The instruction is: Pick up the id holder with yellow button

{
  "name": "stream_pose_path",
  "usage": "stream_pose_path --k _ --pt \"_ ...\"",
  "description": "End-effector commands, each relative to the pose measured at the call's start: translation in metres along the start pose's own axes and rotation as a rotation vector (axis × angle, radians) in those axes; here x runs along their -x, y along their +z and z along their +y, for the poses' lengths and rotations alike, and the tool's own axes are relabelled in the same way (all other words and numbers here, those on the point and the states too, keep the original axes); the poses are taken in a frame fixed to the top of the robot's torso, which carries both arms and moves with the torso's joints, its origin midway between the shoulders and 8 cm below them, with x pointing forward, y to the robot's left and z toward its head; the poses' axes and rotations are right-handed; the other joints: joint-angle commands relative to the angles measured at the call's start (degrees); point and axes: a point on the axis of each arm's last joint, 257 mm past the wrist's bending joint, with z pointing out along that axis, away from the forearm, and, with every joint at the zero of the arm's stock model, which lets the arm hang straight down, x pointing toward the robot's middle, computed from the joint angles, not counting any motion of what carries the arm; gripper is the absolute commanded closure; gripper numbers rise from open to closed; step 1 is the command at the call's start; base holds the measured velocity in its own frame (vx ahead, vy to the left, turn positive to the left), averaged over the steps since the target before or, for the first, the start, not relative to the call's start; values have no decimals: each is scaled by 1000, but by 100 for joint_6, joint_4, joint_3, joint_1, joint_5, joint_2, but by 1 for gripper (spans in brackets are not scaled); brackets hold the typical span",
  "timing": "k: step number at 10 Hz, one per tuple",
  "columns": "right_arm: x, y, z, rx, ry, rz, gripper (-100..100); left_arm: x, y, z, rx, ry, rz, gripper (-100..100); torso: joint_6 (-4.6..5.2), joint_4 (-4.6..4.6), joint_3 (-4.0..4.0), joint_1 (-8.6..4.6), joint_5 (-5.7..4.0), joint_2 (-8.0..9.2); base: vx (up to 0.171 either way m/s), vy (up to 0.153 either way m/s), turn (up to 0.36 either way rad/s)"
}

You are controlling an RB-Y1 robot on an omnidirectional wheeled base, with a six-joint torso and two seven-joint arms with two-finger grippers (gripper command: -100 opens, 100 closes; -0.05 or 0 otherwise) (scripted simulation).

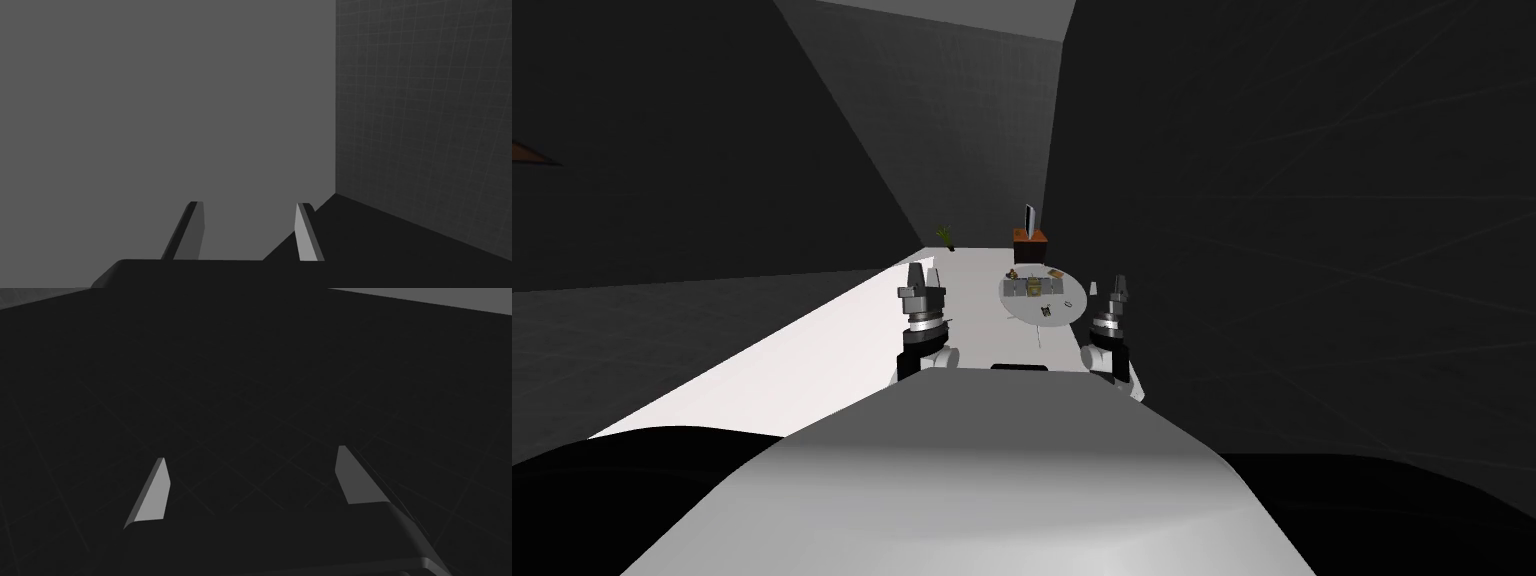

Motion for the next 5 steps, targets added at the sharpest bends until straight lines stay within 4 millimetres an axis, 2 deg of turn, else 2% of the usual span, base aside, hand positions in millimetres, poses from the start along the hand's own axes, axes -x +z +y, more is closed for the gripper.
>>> stream_pose_path --k 1,3,4,5 --pt "10 -1 -11 -30 32 -9 -100 0 0 0 0 0 0 0 0 0 0 0 0 0 -40 -64 60" --pt "35 -1 -41 -110 103 -47 -100 0 0 0 0 0 0 0 1 -2 -4 10 2 -7 -53 -63 147" --pt "36 -2 -44 -115 119 -51 -100 0 0 0 0 0 0 0 -1 0 -1 3 1 -2 -44 -75 69" --pt "49 -2 -58 -152 161 -77 -100 0 0 0 0 0 0 0 3 -1 -3 3 0 -6 -27 -75 114"
